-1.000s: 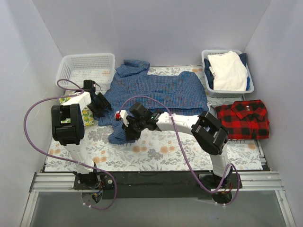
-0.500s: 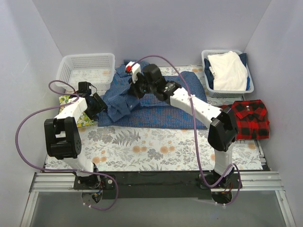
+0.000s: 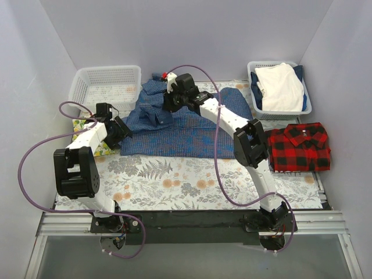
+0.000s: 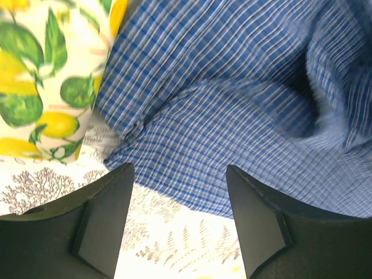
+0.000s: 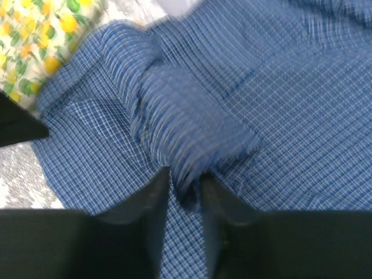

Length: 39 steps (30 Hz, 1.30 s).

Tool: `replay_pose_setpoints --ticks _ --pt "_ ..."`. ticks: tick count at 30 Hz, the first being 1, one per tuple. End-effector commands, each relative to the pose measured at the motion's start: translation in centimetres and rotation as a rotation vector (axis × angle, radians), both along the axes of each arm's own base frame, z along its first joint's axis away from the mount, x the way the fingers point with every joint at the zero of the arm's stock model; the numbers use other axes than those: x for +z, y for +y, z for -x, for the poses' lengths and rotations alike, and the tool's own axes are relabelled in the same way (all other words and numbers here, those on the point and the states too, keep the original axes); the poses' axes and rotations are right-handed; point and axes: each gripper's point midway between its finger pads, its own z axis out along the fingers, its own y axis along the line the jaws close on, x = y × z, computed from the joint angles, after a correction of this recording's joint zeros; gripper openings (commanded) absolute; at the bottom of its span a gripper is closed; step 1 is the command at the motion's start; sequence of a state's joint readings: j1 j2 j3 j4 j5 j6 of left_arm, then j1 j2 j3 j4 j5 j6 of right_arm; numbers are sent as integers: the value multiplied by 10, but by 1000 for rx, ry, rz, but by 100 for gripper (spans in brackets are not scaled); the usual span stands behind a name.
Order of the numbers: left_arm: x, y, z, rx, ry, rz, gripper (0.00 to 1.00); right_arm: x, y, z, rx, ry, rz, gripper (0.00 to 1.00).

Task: Fold and stack the long sleeve shirts
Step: Fold the shirt

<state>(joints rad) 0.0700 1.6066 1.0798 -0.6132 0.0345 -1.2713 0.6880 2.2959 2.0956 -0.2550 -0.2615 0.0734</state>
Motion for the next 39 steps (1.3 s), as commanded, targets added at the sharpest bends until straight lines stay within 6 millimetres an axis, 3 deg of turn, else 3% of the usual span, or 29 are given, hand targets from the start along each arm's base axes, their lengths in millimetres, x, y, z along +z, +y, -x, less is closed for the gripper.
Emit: replay_pose_setpoints --ticks 1,3,4,6,8,9,10,12,14,15,16,19,22,25,32,35,36,39 --pt "-7 -7 8 -38 17 40 63 11 -19 -16 -179 52 -26 46" --pt "-12 -11 11 -64 27 56 63 5 -42 -32 -305 101 -26 63" --pt "-13 -14 10 -76 18 62 63 9 -50 -37 -343 98 -27 66" --pt "-16 -16 11 -98 16 65 63 11 -69 -44 -398 102 -9 73" --pt "-17 -22 10 -127 8 77 63 25 -90 -45 -438 57 26 75" --pt "-18 -23 10 -137 10 74 63 15 -99 -38 -443 67 65 76" --pt "-17 -24 7 -144 3 67 62 24 -109 -33 -438 34 94 76" --pt "-12 -29 4 -168 -11 50 61 12 -129 -15 -453 65 180 77" --pt "-2 -29 -3 -175 -43 20 61 -16 -157 17 -454 129 291 77" --pt "6 -39 -5 -200 -63 8 61 -28 -167 29 -459 158 325 77" --pt "11 -40 -7 -202 -78 2 61 -46 -182 53 -449 206 371 77" --pt "22 -47 -15 -211 -118 -20 61 -84 -207 97 -441 308 441 77" --pt "19 -54 -21 -216 -134 -19 62 -104 -214 117 -437 375 462 76" --pt "-3 -60 -24 -211 -87 -17 62 -125 -216 126 -426 434 484 76" --pt "-42 -49 -22 -156 -22 -95 61 -138 -218 110 -444 413 490 75" --pt "-55 -43 -14 -146 30 -128 61 -149 -227 117 -444 448 497 74" --pt "-57 -42 -11 -143 41 -131 61 -158 -234 129 -438 480 517 74" --pt "-60 -37 7 -133 93 -147 61 -159 -243 151 -419 518 513 73"
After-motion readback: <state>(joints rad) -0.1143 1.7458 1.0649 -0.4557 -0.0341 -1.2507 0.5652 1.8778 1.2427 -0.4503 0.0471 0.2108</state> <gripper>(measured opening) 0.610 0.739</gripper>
